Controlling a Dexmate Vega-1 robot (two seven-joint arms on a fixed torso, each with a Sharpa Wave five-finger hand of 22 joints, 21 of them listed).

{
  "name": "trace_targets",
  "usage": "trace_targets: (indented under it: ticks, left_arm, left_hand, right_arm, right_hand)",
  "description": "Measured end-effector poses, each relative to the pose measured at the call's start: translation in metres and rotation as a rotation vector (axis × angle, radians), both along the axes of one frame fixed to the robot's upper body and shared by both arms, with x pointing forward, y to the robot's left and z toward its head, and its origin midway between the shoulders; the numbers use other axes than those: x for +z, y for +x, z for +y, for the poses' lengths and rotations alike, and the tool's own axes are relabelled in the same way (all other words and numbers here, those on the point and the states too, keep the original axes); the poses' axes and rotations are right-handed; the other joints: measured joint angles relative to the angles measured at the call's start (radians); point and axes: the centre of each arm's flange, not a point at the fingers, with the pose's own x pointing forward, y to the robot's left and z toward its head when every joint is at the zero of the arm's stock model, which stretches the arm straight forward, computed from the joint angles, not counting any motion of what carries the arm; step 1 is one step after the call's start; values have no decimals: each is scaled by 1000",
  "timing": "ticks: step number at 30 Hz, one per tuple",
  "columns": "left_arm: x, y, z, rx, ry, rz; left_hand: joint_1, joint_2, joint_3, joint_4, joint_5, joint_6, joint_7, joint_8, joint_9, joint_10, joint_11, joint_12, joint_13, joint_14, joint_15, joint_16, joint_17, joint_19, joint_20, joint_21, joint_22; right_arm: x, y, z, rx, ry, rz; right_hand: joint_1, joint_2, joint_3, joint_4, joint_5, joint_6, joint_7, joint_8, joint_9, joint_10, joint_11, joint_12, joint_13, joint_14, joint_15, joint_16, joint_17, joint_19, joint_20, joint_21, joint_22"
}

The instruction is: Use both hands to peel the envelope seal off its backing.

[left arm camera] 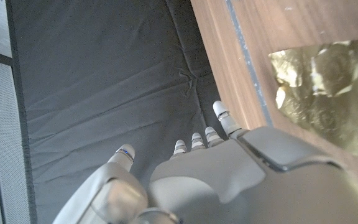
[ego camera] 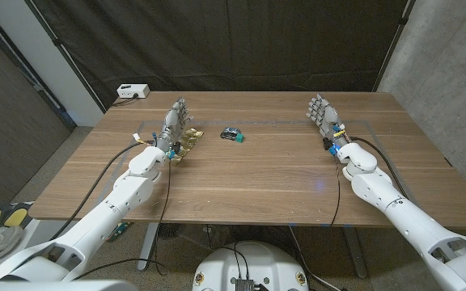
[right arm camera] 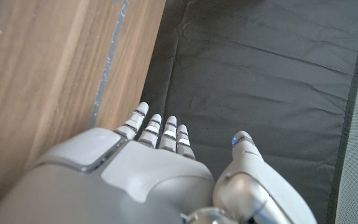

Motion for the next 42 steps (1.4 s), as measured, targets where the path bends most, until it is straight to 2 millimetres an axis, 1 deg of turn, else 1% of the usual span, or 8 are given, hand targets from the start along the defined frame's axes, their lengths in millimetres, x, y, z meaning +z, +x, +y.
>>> trace_targets:
  ticks: [4, 10, 14, 17, 32, 33, 37, 42]
  left_arm:
    - [2, -1, 1, 19, 10, -3]
    - [15, -2, -1, 34, 23, -24]
    - [28, -4, -7, 35, 29, -45]
    - [32, -6, -10, 38, 31, -53]
    - [28, -13, -5, 126, 18, -16]
    - [30, -29, -6, 122, 28, -36]
    - [29, -40, 0, 159, 29, -32]
    - [25, -39, 5, 205, 21, -8]
  left_hand:
    - [0, 0, 0, 0, 0, 0, 0, 0, 0, 0, 0, 0, 0, 0, 0, 0, 0, 0, 0, 3, 1]
    - [0, 0, 0, 0, 0, 0, 0, 8, 0, -6, 6, 6, 0, -6, 7, 0, 0, 0, 0, 3, 1]
    - [0, 0, -3, -3, 0, 0, 0, 15, 0, -4, 17, 12, 0, -4, 35, 11, 0, -1, 19, 3, 1]
    - [0, 0, -8, -1, 0, 0, 0, 17, 0, -8, 24, 15, 4, -4, 60, 14, 0, -1, 46, 3, 1]
    - [4, 4, -16, -8, 8, 0, 1, 40, 0, -7, 43, 37, 5, -6, 90, 28, 5, -2, 70, -5, 1]
    - [7, 7, -16, -8, 8, 0, 5, 43, 0, -7, 44, 39, 5, -6, 90, 30, 5, -2, 70, -5, 1]
    - [15, 8, -17, -14, 8, 0, 22, 55, 5, -7, 54, 51, 9, -5, 99, 41, 5, -5, 73, -5, 1]
    - [27, 5, -17, -22, 8, 20, 36, 63, 5, -4, 67, 63, 9, -6, 101, 47, 5, -1, 81, -5, -2]
  right_arm:
    - [4, 6, -7, -10, 2, -1]
    - [13, 11, -14, -3, -7, -22]
    - [19, 10, -10, 17, -48, -38]
    - [21, 10, -10, 16, -78, -34]
    - [42, 4, 6, 38, -204, -61]
    - [43, 3, 11, 44, -253, -68]
    - [49, 1, 19, 52, -308, -85]
    - [56, -2, 26, 63, -334, -101]
  right_hand:
    - [4, -4, 0, 0, 0, 0, 0, 0, 0, 2, 2, 0, 0, -2, 2, 0, 0, 0, 0, 0, 0]
    - [12, -12, -6, -12, 0, 18, 18, 5, 0, 36, 40, 8, 0, 24, 31, 9, 0, 0, 0, 0, 0]
    - [20, -20, -4, -24, 0, 37, 28, 12, 5, 51, 71, 12, 0, 48, 53, 13, 0, 17, -2, 0, 0]
    - [22, -22, -3, -25, 0, 47, 29, 17, 5, 55, 77, 12, 0, 58, 54, 19, 3, 24, -2, 0, 0]
    - [57, -12, 9, -49, 0, 77, 26, 22, 4, 72, 86, 19, 0, 73, 52, 19, 5, 37, -4, 0, 0]
    - [57, -12, 9, -49, 0, 77, 26, 22, 4, 72, 86, 19, 0, 73, 52, 19, 5, 37, -4, 0, 0]
    - [69, -10, 13, -53, 0, 82, 21, 22, 4, 72, 86, 19, 0, 78, 56, 19, 5, 44, 3, 0, 0]
    - [74, -12, 18, -57, 0, 86, 17, 22, 4, 72, 86, 19, 0, 79, 57, 19, 4, 49, -2, 0, 0]
